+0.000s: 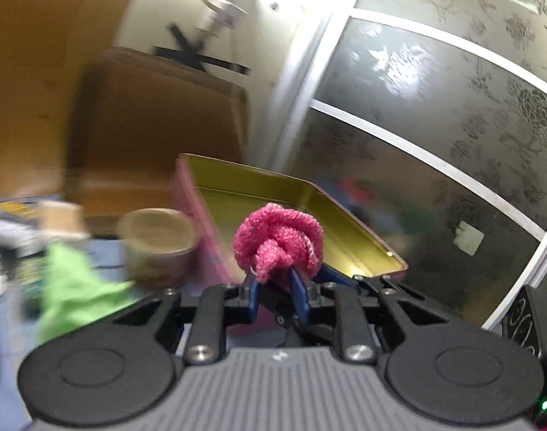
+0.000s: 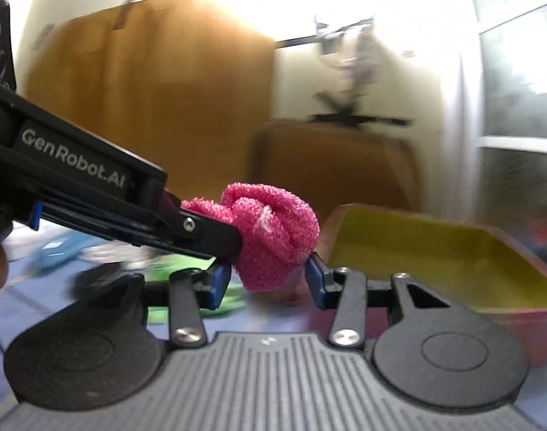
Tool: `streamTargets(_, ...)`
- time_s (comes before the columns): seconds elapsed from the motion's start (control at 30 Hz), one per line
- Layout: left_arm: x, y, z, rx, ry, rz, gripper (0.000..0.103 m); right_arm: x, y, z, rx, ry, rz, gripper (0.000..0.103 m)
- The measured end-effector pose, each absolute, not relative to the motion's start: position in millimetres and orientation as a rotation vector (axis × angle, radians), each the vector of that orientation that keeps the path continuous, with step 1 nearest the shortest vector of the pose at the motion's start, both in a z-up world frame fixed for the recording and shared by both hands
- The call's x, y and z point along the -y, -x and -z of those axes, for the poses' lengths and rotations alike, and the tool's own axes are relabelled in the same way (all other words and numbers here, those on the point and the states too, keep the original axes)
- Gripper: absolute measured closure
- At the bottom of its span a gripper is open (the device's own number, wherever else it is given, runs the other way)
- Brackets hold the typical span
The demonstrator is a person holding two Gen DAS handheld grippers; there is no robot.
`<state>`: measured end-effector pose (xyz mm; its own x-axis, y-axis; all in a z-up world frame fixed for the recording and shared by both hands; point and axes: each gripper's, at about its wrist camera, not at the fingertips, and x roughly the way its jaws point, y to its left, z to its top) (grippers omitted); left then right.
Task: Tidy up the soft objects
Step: 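Grasp the pink fluffy towel with the left gripper and lift it, then carry the pink towel over the pink tin and open the left gripper, then grasp the green cloth with the left gripper and lift it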
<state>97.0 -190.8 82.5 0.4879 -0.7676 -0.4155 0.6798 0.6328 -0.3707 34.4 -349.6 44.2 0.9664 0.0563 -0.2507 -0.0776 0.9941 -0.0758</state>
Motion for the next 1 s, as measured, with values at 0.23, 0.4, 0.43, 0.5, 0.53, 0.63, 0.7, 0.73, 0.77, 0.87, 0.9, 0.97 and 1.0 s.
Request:
streamTargets(0.23,239,-108,-59,-0.647,0.146,0.843,0.082,404,-56,-38,-0.315,0.04,0.138,0.039)
streamTargets(0.4,171,-92,-50,-0.608,0.188,0.799,0.078,410,-41,-39,-0.262,-0.06,0.11,0.039)
streamTargets(0.43,151,-88,-47,-0.603,0.2,0.771,0.078,405,-39,-40,-0.253,-0.064,0.094,0.039)
streamTargets(0.5,117,-83,-41,-0.594,0.21,0.702,0.078,393,-38,-43,-0.244,-0.067,0.042,0.039)
streamTargets(0.53,97,-80,-36,-0.592,0.21,0.644,0.078,386,-39,-44,-0.245,-0.065,0.012,0.039)
streamTargets(0.63,46,-75,-24,-0.578,0.227,0.504,0.077,354,-40,-44,-0.271,-0.04,-0.113,0.039)
streamTargets(0.7,22,-74,-16,-0.572,0.237,0.414,0.073,328,-44,-42,-0.313,-0.012,-0.205,0.039)
streamTargets(0.73,10,-75,-12,-0.576,0.258,0.379,0.073,317,-50,-40,-0.35,-0.005,-0.254,0.039)
streamTargets(0.77,1,-76,-10,-0.584,0.285,0.366,0.073,306,-59,-38,-0.396,0.0,-0.31,0.039)
streamTargets(0.87,-16,-76,-8,-0.588,0.374,0.382,0.073,278,-92,-25,-0.49,0.058,-0.382,0.025)
streamTargets(0.9,-19,-76,-9,-0.579,0.382,0.394,0.073,271,-105,-20,-0.517,0.088,-0.376,0.019)
streamTargets(0.97,-21,-72,-12,-0.563,0.386,0.421,0.072,261,-133,-11,-0.585,0.12,-0.368,0.013)
streamTargets(1.0,-22,-70,-13,-0.556,0.391,0.438,0.067,259,-144,-6,-0.627,0.125,-0.372,0.013)
